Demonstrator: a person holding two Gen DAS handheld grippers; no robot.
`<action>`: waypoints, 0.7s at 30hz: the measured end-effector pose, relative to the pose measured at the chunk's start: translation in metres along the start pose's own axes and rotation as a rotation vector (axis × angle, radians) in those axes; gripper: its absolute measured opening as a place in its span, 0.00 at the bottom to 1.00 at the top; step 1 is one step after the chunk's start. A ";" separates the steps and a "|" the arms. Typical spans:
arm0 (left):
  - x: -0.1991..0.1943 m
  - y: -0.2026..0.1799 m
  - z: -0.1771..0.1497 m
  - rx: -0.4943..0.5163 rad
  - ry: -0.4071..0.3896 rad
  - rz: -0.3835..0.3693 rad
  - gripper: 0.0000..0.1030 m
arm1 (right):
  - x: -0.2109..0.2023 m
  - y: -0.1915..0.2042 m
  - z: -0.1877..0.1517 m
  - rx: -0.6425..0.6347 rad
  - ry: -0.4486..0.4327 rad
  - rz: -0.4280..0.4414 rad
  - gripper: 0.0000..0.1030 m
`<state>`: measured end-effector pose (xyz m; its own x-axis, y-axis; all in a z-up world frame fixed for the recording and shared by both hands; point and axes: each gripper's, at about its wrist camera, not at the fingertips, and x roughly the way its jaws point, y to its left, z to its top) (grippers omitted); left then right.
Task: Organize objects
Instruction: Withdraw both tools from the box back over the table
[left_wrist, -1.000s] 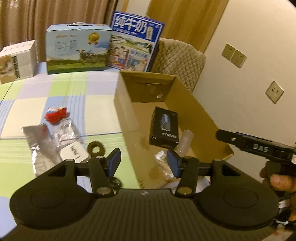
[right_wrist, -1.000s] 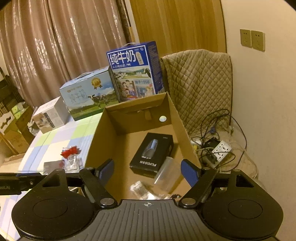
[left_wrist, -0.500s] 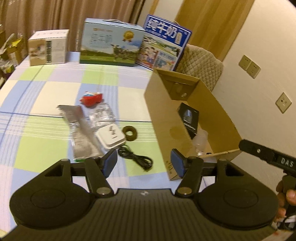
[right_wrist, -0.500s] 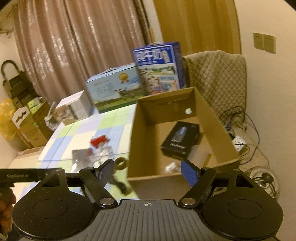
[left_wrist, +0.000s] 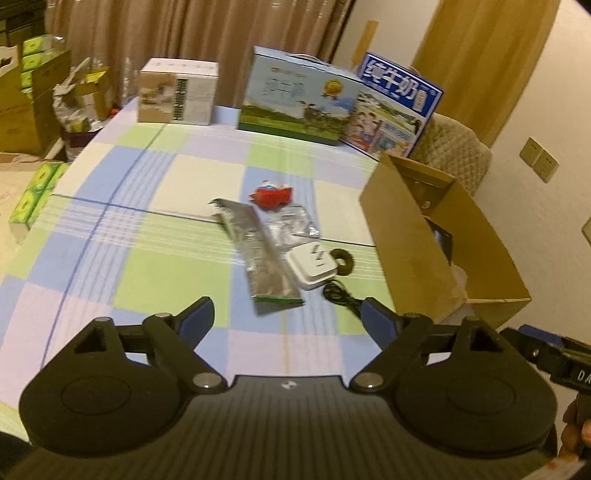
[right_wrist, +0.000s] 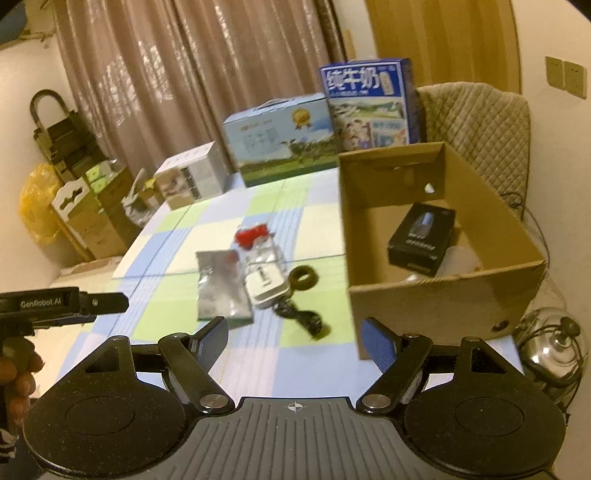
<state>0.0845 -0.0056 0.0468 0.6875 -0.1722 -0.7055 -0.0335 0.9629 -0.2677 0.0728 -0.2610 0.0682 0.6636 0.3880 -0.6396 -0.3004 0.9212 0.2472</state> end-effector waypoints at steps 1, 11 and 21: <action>-0.002 0.004 -0.001 -0.005 0.000 0.005 0.84 | 0.000 0.003 -0.001 -0.010 0.001 0.002 0.74; -0.009 0.020 -0.010 -0.010 0.001 0.044 0.89 | 0.005 0.015 -0.010 -0.034 0.017 0.018 0.74; -0.006 0.021 -0.013 0.002 0.001 0.062 0.91 | 0.015 0.020 -0.017 -0.055 0.043 0.011 0.74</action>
<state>0.0704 0.0133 0.0372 0.6836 -0.1119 -0.7212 -0.0748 0.9722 -0.2218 0.0649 -0.2368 0.0507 0.6306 0.3957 -0.6677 -0.3453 0.9135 0.2152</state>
